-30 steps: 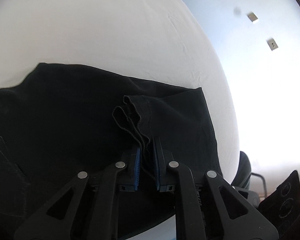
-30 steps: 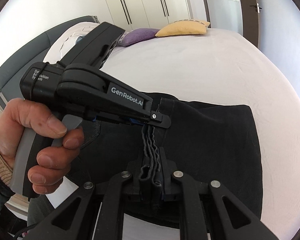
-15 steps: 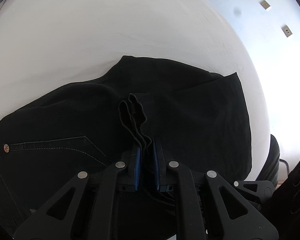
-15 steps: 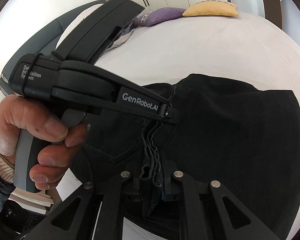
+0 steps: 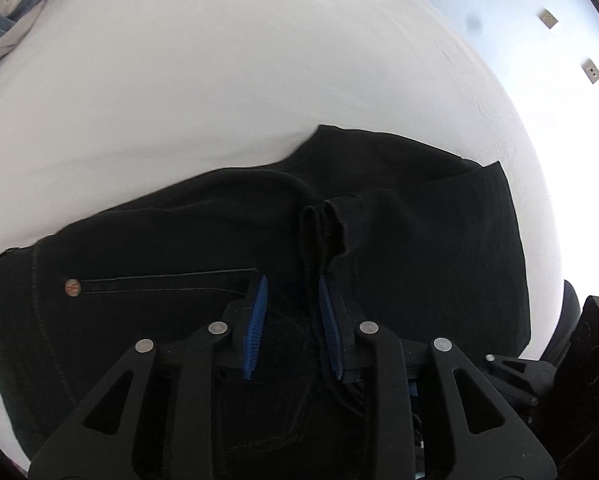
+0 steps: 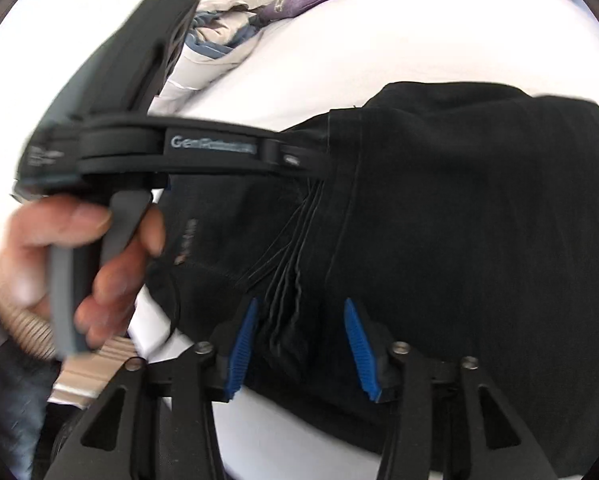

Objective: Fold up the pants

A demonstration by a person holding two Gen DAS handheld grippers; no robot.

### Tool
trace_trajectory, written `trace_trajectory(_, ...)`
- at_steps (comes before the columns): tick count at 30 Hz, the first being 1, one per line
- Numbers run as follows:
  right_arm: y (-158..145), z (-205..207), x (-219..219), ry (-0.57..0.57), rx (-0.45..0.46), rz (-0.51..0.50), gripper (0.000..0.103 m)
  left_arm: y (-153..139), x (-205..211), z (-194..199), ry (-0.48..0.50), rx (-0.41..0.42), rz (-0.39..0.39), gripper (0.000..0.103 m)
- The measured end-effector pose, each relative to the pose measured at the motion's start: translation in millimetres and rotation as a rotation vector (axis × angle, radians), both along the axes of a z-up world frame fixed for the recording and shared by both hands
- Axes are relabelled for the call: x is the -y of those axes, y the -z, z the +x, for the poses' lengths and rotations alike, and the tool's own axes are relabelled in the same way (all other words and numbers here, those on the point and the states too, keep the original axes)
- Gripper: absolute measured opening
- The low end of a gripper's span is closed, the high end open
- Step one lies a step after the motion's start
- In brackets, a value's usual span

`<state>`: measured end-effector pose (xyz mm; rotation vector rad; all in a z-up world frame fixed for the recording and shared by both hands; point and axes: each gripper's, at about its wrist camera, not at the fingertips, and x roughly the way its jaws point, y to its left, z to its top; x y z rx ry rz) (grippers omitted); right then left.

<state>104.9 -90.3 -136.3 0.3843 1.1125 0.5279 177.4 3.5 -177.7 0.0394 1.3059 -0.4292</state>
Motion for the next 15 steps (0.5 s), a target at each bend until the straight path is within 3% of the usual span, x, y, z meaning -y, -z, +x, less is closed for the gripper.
trace_trajectory(3,-18,-10,39,0.014,0.014,0.117,0.049,-18,-12,-3,-0.064,0.062,0.059,0.026)
trace_trajectory(6,-30,-7,92,0.036,0.065,0.214,0.05,-41,4,-19,-0.063,0.128,-0.031,0.026)
trace_trajectory(8,-25,3,132,0.084,0.046,0.313,0.052,-46,22,-29,-0.029,0.142,-0.089,0.026)
trace_trajectory(11,-12,44,177,0.115,-0.02,0.469,0.052,-26,59,-47,0.038,0.093,-0.11,0.026)
trace_trajectory(15,12,79,198,0.076,-0.104,0.57,0.055,25,83,-73,0.06,0.007,-0.022,0.026)
